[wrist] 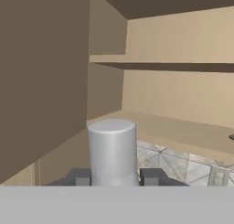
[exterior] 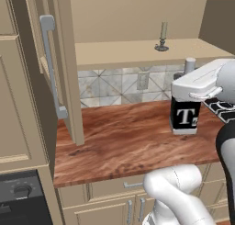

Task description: Get the candle and the liquor from the cabinet and move them to the dining counter.

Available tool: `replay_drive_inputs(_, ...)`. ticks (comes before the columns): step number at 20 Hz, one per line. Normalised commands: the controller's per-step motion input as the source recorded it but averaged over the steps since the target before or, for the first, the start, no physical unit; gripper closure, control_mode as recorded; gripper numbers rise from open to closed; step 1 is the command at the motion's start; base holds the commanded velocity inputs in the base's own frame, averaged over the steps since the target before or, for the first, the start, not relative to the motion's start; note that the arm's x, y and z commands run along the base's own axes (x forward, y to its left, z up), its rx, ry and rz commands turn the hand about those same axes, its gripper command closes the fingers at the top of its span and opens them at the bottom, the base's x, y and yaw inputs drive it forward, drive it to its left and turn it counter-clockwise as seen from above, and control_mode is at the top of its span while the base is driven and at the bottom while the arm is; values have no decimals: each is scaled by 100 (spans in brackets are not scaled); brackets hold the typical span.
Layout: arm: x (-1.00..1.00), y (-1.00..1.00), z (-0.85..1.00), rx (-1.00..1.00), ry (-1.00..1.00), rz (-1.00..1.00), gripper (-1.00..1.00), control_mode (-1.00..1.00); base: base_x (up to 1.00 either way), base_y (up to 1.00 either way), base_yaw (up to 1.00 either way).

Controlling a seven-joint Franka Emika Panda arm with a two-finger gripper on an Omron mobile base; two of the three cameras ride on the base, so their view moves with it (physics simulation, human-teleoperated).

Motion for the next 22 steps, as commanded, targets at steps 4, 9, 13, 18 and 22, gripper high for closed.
replay_drive_inputs(4, -8, 0, -22, -1, 0, 1, 100, -100, 0, 0, 0)
replay_drive_inputs(9, -8, 0, -9, 0, 0, 2, 100, 100, -50, 0, 17)
replay_drive_inputs(13, 0, 0, 0, 0, 0, 0, 100, 100, -71, -2, 30)
replay_drive_inputs(18, 0, 0, 0, 0, 0, 0, 100, 100, -68, -1, 33)
replay_drive_inputs(22, 0, 0, 0, 0, 0, 0, 100, 100, -53, 0, 35)
